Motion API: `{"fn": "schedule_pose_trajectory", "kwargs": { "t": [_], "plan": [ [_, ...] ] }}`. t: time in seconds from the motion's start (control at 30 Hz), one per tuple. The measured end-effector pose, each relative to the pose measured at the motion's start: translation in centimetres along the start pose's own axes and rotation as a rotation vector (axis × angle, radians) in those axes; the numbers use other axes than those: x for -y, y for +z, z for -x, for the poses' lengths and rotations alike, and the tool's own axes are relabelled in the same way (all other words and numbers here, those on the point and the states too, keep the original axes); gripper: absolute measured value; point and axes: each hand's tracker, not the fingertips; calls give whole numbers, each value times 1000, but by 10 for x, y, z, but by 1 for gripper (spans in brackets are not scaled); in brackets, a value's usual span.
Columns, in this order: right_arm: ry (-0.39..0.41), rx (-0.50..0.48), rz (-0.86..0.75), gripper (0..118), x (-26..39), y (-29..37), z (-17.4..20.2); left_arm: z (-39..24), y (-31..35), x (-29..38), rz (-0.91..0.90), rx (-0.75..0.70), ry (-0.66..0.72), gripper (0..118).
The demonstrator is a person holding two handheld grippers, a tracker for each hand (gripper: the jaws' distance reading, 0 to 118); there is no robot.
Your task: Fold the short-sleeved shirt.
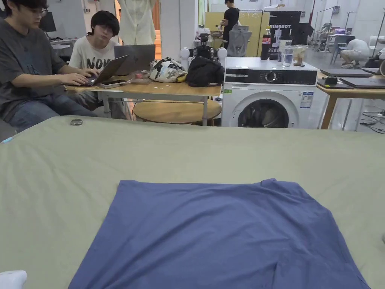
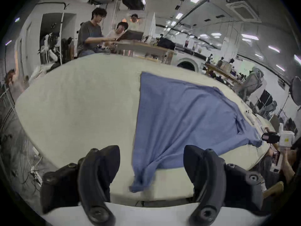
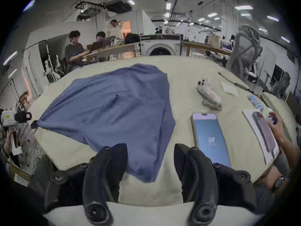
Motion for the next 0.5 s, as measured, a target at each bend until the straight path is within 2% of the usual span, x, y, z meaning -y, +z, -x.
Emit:
{"fn": "schedule_pose_trajectory", "kwargs": {
  "t": [0.13,0.3,0.33,0.4,0.43,0.47,0.5],
  "plan": [
    [-10,0,-151,61,-26,10,7,-22,14,-29,-165,6,-38,81],
    [-35,-82,-265,57,-71,9,39,-81,17,-71,-323,10,-147,81],
    [-16,-74,-283,50,-79,7,47,-84,10,-77,-335,12,-166,80],
    [23,-75,-311,15,-91,3,60,-98,8,-88,-374,25,-160,60],
    [39,-84,-314,15,-94,-1,66,-102,7,-92,-386,50,-152,60],
    [44,-75,-315,11,-97,-4,73,-107,5,-96,-395,65,-150,53],
    [52,-60,-320,5,-99,-7,78,-111,3,-98,-391,63,-152,38]
  ]
}}
